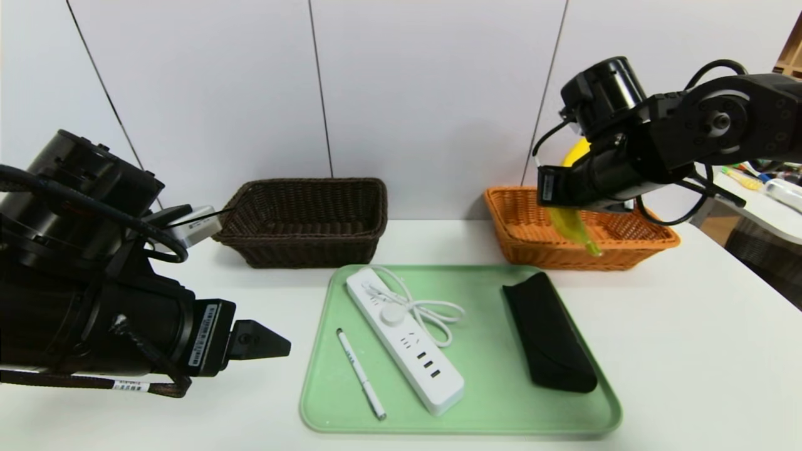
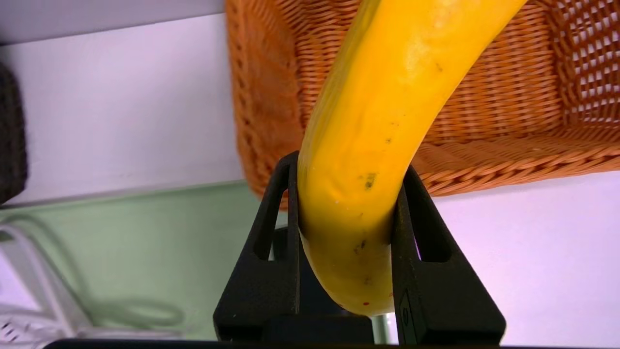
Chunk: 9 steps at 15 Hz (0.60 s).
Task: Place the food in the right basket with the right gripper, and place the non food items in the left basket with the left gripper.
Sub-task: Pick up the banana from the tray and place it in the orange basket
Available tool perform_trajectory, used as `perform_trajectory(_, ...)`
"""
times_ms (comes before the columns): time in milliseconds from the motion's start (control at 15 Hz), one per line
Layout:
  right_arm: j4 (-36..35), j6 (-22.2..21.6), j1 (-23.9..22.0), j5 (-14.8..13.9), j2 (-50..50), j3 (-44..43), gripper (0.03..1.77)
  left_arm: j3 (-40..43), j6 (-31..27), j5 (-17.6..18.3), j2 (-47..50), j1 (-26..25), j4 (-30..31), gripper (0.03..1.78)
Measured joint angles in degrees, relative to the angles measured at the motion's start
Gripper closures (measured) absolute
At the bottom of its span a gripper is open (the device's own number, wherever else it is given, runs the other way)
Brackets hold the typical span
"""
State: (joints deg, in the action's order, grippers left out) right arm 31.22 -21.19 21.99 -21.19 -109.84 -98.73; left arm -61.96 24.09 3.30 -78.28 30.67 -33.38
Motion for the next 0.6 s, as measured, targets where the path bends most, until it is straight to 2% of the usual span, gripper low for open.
perform_trajectory(200,-0.3,7.4,-2.6,-0.1,-0.1,-0.1,1.29,0.2,0.0,-0.1,0.0,0.0,0.0,0.12)
perform_trajectory(400,-3.4,20.6,-5.0,-0.1,0.1,-2.0,1.29,0.5,0.1,-0.1,0.0,0.0,0.0,0.12)
perform_trajectory(600,-5.8,36.3,-7.1,0.3,0.0,-4.0,1.29,1.0,0.1,-0.1,0.0,0.0,0.6,0.12)
